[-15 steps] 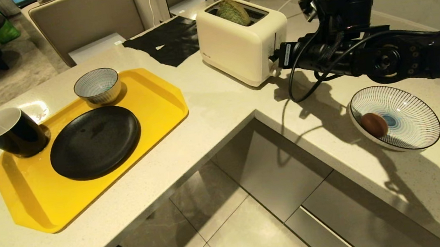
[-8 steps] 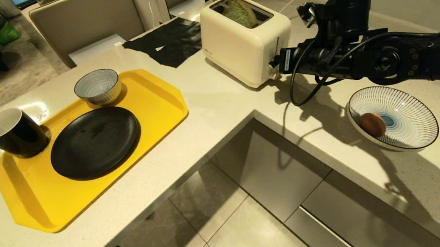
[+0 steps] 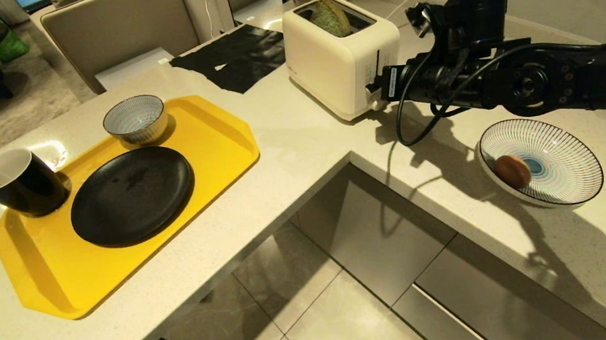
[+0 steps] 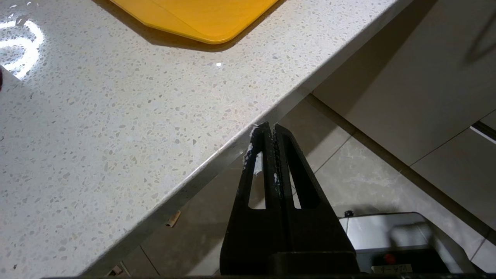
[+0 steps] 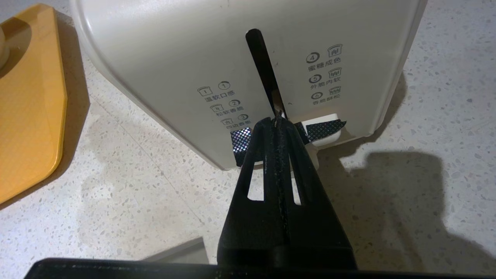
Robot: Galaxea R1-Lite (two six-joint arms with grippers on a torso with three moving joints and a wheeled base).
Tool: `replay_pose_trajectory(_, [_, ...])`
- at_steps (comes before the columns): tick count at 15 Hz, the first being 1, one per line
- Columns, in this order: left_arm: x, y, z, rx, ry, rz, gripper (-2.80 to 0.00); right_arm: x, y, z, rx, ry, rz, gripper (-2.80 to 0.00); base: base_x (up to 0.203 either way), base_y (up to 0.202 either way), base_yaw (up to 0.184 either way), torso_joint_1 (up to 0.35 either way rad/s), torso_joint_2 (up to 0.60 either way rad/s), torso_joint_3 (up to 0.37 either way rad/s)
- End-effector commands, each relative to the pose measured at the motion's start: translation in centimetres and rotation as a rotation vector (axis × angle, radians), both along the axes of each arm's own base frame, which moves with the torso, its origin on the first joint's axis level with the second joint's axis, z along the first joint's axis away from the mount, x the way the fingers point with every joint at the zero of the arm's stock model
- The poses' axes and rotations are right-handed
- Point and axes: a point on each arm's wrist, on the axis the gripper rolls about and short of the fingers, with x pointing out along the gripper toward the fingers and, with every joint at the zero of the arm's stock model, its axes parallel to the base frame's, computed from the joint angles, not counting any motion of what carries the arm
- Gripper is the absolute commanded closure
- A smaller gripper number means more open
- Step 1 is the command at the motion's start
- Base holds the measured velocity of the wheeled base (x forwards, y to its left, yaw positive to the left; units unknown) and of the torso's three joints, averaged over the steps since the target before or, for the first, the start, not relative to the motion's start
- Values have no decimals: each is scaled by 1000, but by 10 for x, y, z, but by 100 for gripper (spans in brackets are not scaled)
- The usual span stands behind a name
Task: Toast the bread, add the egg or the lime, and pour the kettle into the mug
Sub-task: Use a bread toaster
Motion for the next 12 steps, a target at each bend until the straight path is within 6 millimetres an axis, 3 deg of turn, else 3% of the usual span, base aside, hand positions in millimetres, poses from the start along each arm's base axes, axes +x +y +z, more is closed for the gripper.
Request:
replay_pose_trajectory(1, [0,0,0,0,1,1,0,3,2,-4,-2,7,2,0,0,0,0,0,0,0])
replay_pose_trajectory(12, [0,0,0,0,1,1,0,2,10,4,-8,-32,19,0,0,0,0,0,0,0])
